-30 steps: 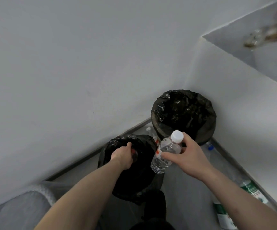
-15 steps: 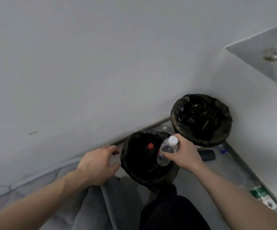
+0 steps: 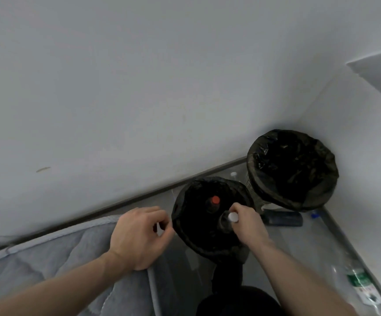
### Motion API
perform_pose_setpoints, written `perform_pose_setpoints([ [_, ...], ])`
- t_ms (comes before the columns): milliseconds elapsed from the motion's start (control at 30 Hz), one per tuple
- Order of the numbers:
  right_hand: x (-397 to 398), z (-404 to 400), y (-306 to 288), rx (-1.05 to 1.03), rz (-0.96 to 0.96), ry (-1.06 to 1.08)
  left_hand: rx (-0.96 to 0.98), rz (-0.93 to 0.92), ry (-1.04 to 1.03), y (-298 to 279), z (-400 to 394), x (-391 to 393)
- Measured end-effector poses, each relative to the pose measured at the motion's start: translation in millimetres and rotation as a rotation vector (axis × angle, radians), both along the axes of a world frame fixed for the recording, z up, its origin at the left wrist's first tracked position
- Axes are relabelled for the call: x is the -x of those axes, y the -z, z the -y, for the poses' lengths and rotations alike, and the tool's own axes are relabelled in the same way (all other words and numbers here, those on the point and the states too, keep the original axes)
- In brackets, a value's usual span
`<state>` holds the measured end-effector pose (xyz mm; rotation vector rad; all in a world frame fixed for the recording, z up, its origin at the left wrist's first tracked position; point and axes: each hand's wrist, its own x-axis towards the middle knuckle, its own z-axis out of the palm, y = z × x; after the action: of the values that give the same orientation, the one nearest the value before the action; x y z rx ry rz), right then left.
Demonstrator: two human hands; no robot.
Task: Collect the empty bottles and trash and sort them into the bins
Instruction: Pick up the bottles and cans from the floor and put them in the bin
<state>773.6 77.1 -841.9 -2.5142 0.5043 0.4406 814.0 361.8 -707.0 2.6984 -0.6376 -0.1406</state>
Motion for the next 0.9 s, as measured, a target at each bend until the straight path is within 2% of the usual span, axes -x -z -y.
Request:
perform_pose_setpoints([
  [233,-29,-19,11,-0.032,0.011,0.074,0.002,0.013,0.020,2,0,-2],
  [600,-29,-14,19,0.004,0.042,0.141,-0.007,0.018,0.004,4,0,-1],
  [900,-16,-10,-24,-0.079,-0.081,0.066,-0.012,0.012,-0.032,6,2,1],
])
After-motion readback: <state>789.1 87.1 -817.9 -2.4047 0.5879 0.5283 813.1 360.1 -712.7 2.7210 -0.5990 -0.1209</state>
